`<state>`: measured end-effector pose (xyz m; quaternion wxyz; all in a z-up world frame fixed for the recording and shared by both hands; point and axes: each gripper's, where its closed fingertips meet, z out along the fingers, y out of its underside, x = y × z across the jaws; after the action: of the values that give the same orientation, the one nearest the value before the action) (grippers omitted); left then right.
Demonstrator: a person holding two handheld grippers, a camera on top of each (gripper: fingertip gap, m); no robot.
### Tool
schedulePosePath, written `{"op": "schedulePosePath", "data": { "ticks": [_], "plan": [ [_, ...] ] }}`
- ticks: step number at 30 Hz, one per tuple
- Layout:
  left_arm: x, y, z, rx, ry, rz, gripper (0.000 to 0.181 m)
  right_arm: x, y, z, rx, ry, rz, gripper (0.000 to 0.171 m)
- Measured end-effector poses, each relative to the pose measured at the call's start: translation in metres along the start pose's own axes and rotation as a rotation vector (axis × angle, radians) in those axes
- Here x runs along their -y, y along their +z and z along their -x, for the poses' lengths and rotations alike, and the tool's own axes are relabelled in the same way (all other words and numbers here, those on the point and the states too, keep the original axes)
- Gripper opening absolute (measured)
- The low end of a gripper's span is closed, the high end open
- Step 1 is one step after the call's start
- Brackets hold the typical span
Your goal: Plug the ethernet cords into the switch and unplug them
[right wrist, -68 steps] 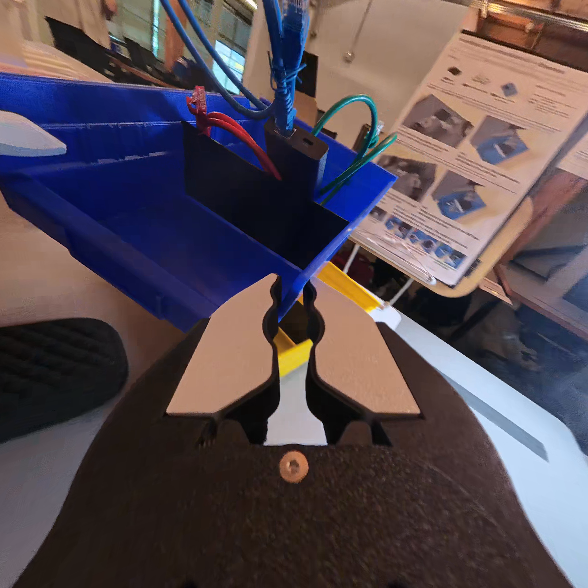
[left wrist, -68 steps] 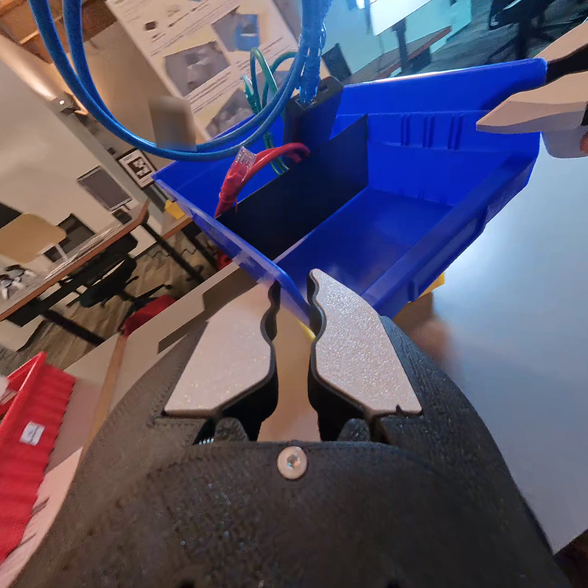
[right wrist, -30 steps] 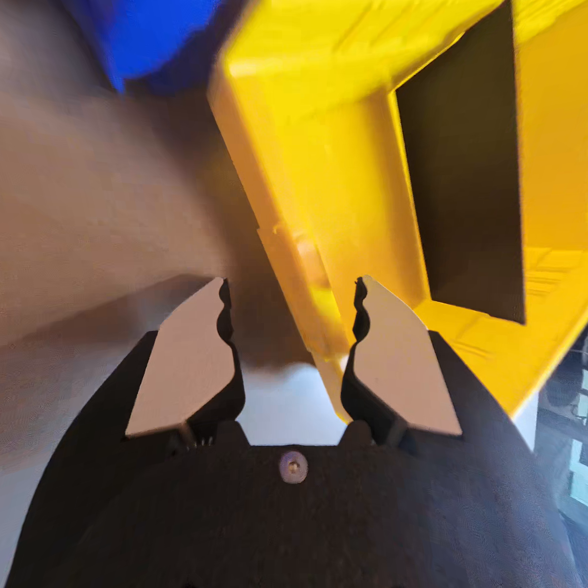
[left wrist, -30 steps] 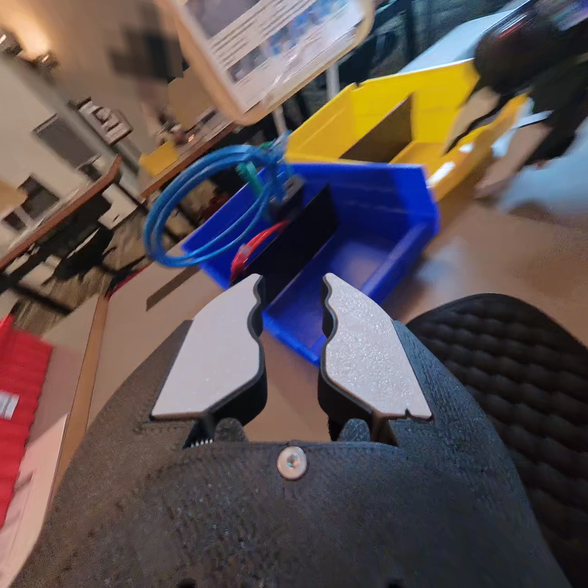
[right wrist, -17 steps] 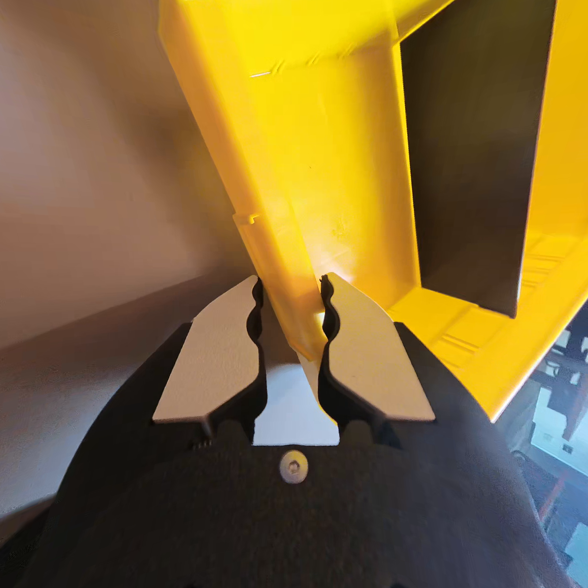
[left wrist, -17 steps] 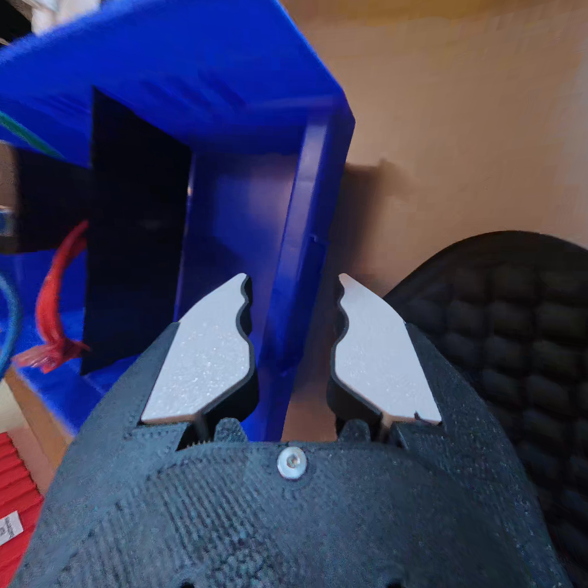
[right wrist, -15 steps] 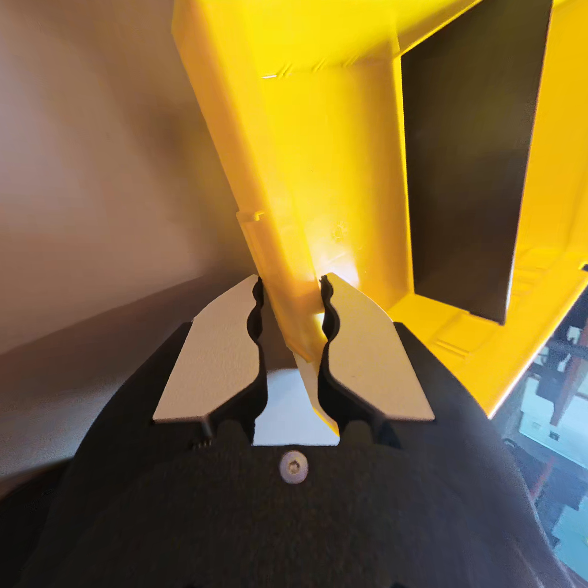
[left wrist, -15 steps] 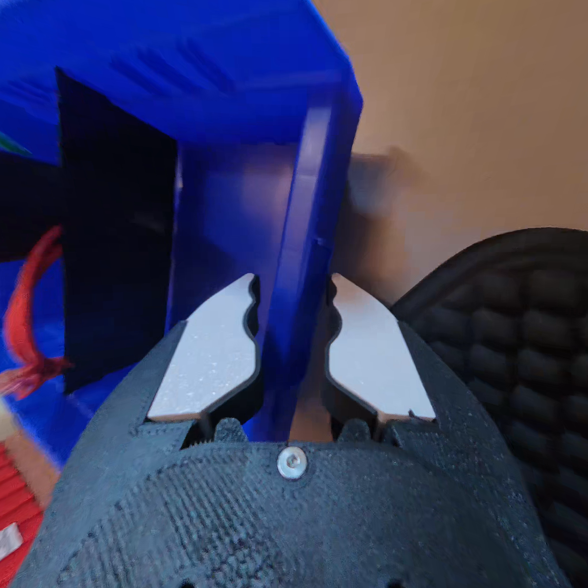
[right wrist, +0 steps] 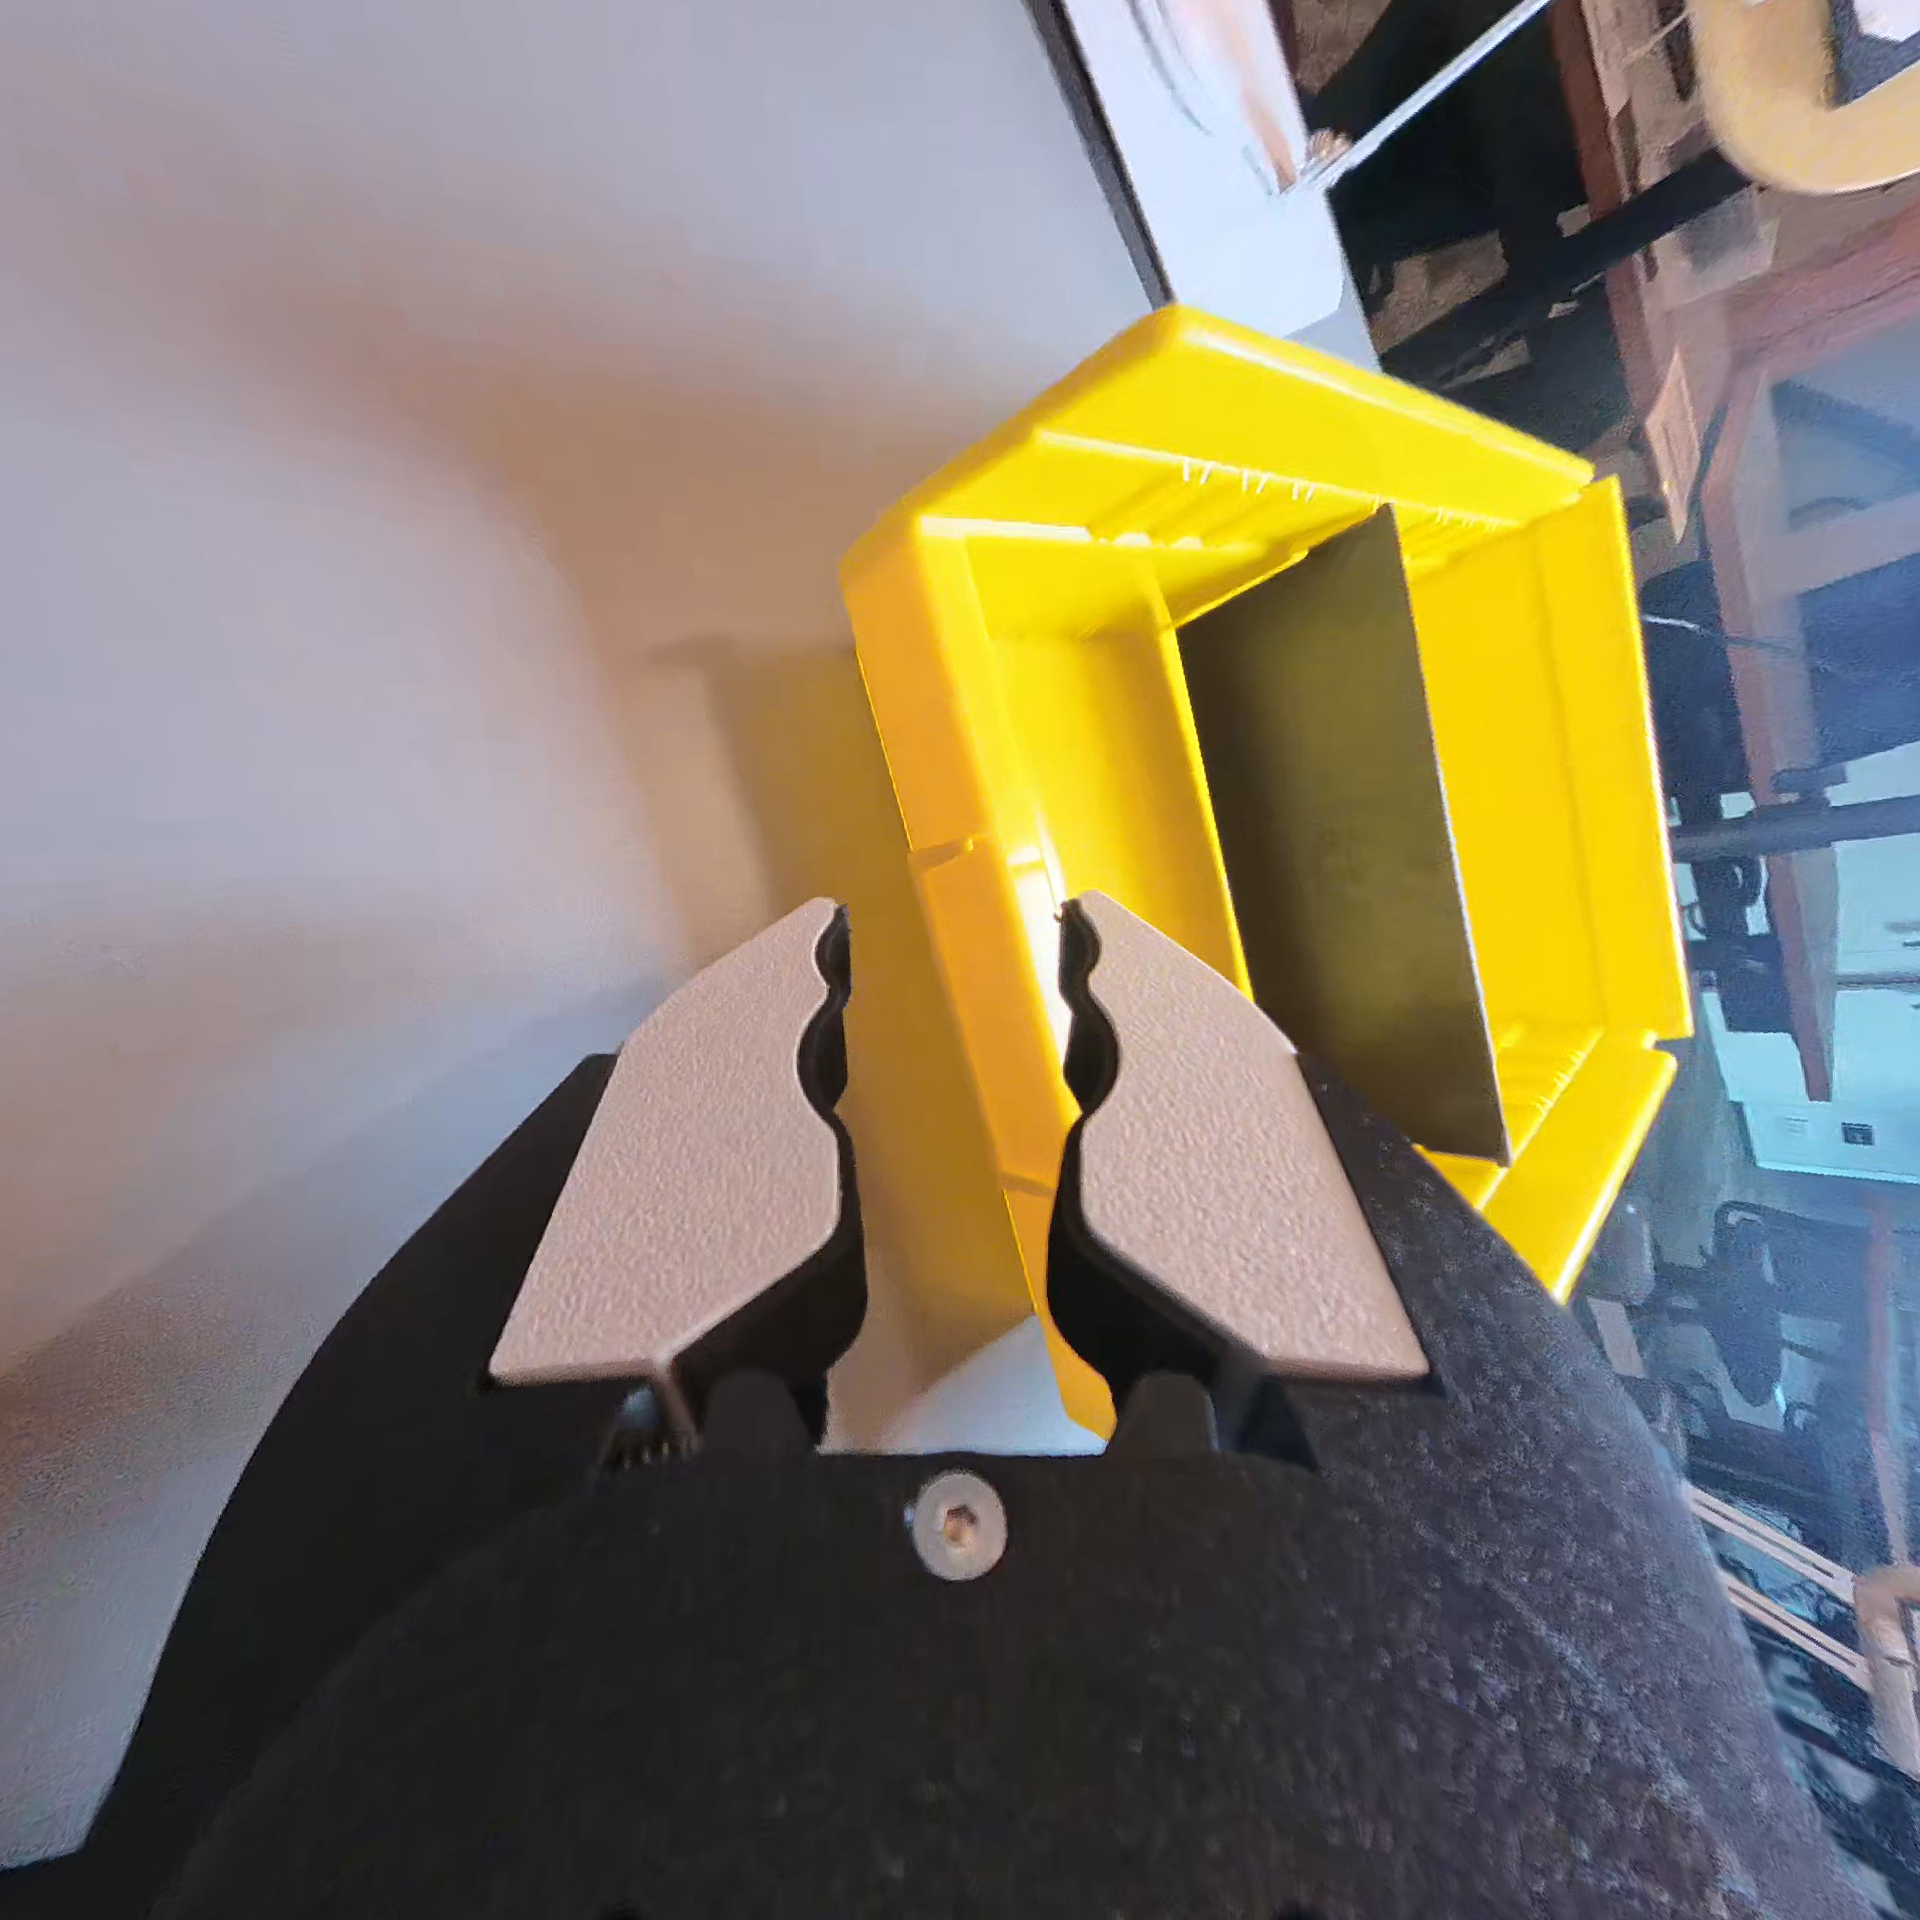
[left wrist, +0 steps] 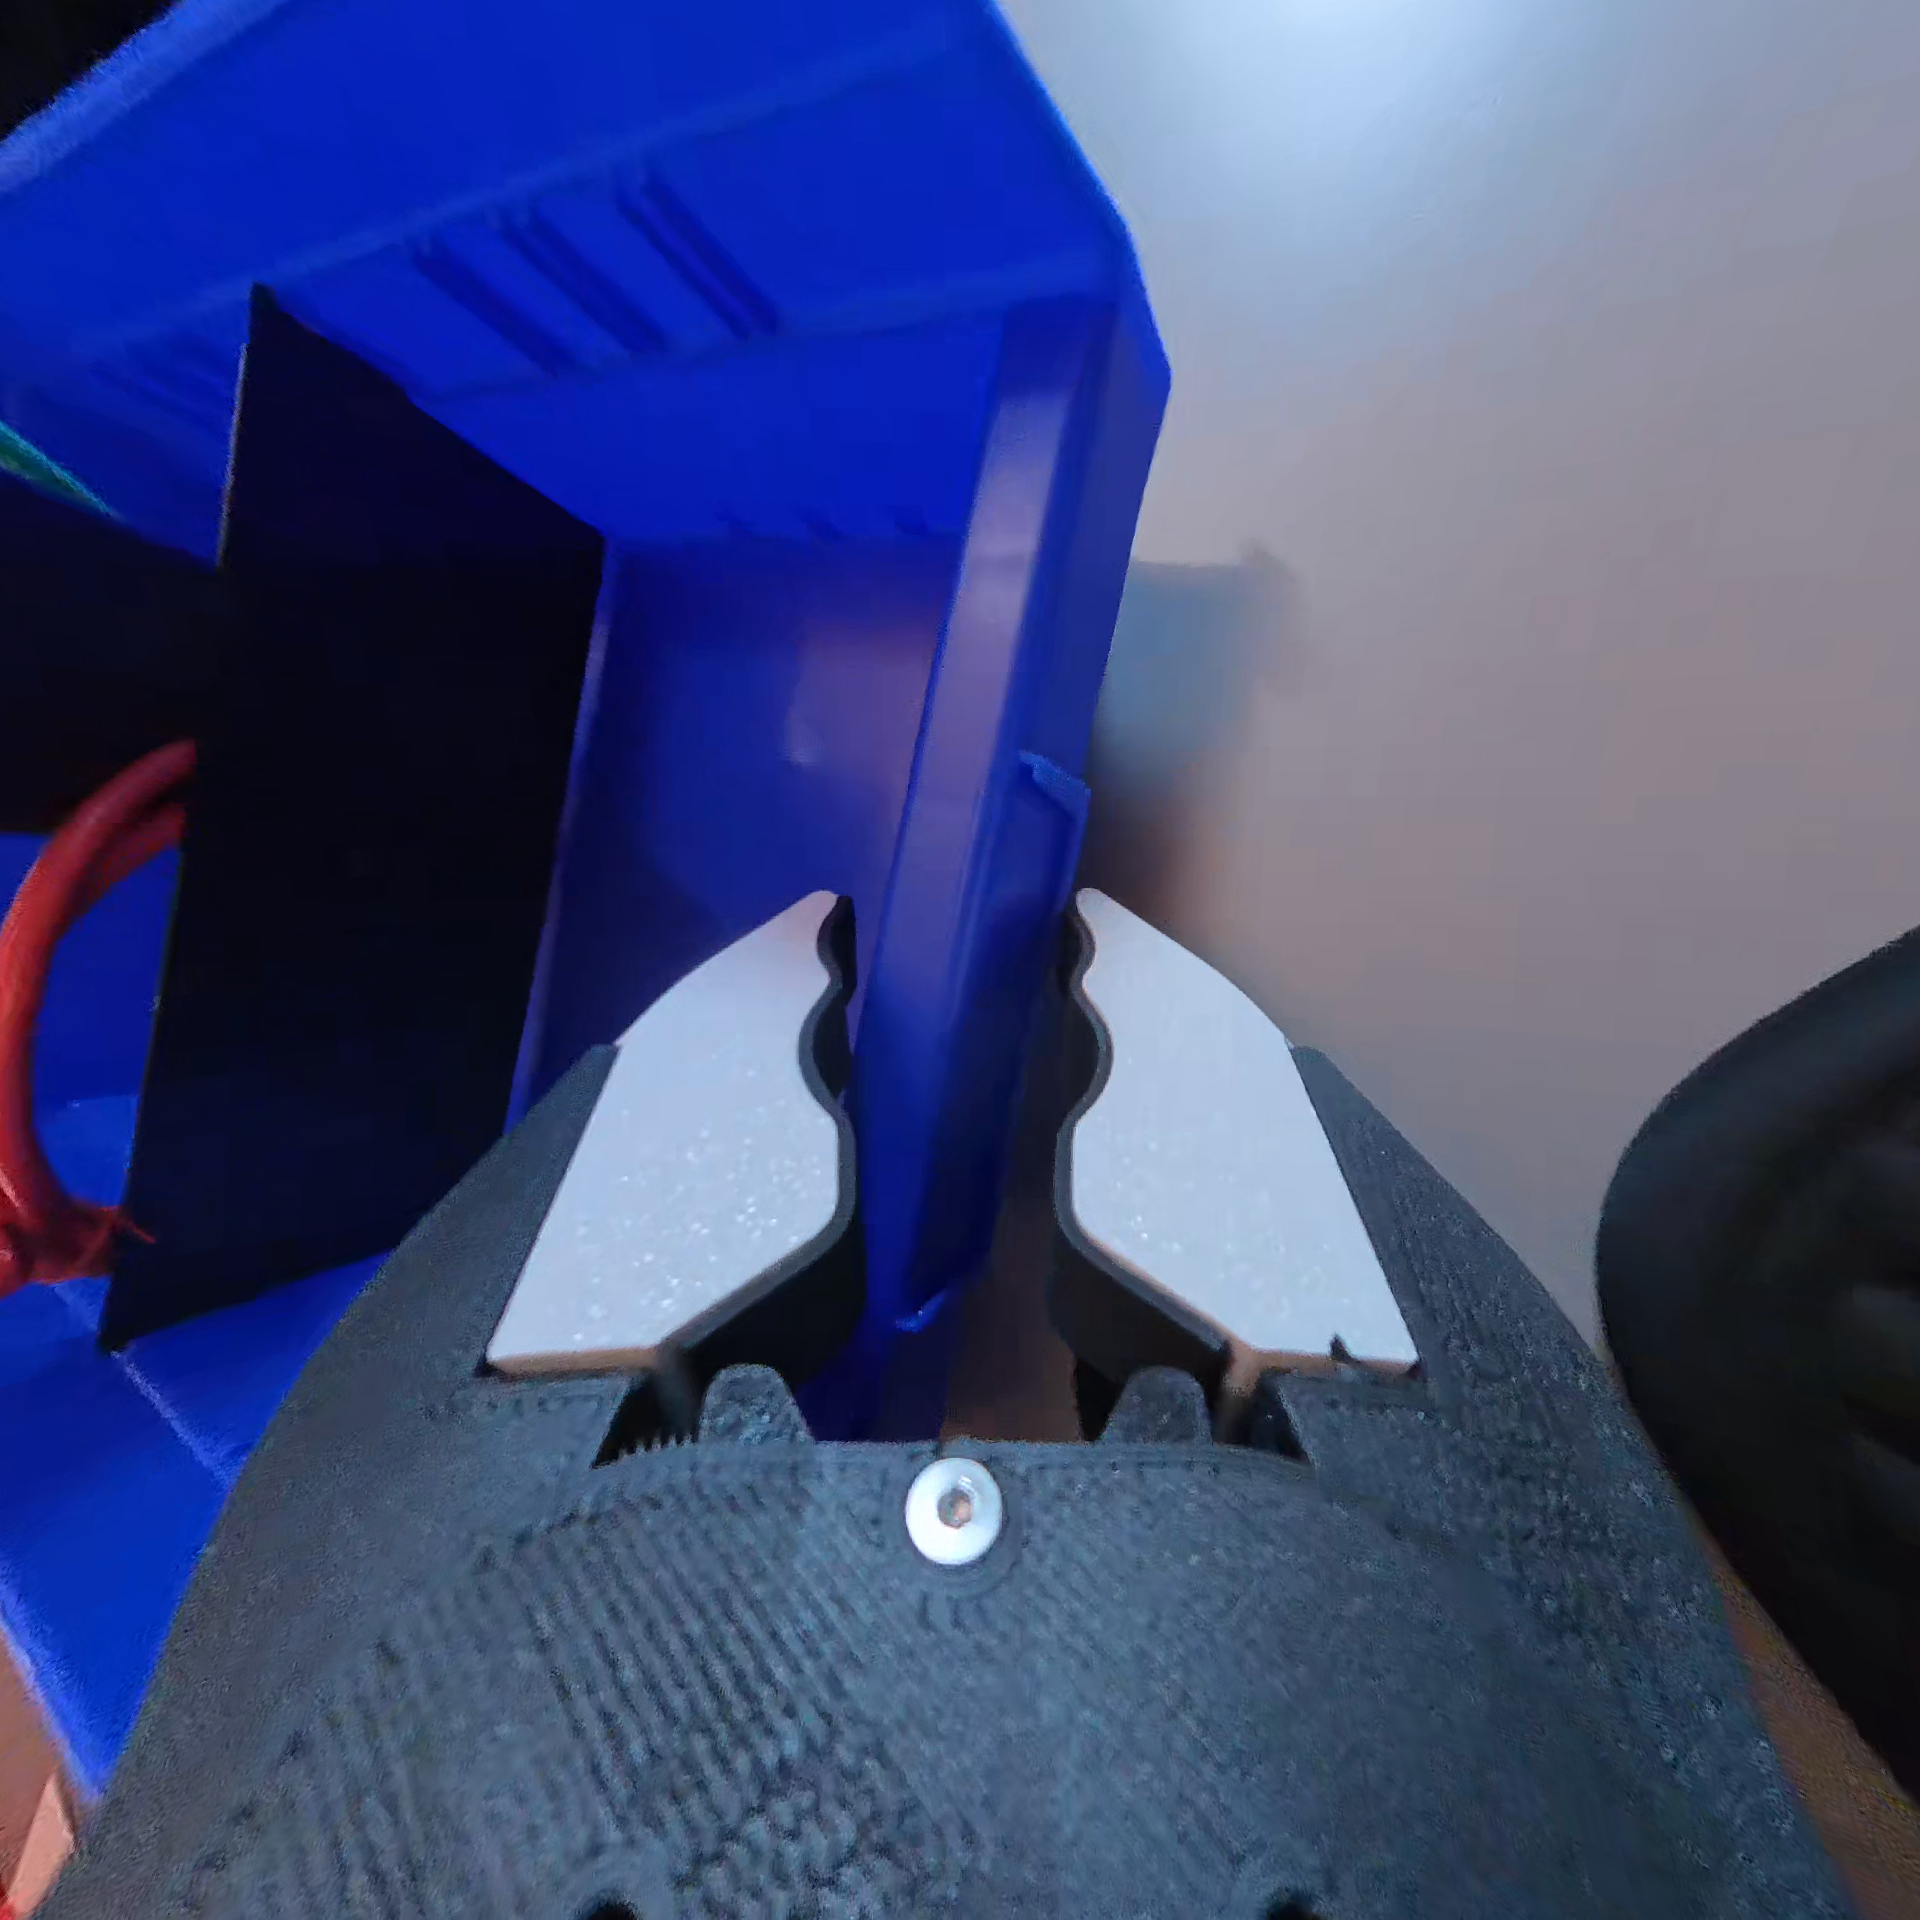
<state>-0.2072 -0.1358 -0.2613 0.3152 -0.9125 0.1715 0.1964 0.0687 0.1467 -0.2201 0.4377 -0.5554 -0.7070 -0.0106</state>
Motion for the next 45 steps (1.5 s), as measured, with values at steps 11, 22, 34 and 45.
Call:
{"op": "schedulePosePath", "data": {
  "ticks": [11, 22, 34, 45],
  "plan": [
    [0.004, 0.004, 0.011, 0.145, 0.071, -0.026, 0.039, -0.031, 0.034, -0.011, -0.065, -0.045, 0.083, 0.048],
    [0.009, 0.011, 0.017, 0.154, 0.173, -0.034, 0.034, -0.030, 0.036, -0.013, -0.093, -0.139, 0.078, 0.035],
    [0.011, 0.012, 0.019, 0.142, 0.213, -0.069, 0.034, -0.023, 0.018, 0.005, -0.056, -0.178, -0.029, 0.034],
    [0.063, -0.063, 0.033, 0.043, -0.181, -0.522, 0.046, -0.003, -0.017, -0.006, 0.090, 0.181, -0.285, 0.039]
  ]
}}
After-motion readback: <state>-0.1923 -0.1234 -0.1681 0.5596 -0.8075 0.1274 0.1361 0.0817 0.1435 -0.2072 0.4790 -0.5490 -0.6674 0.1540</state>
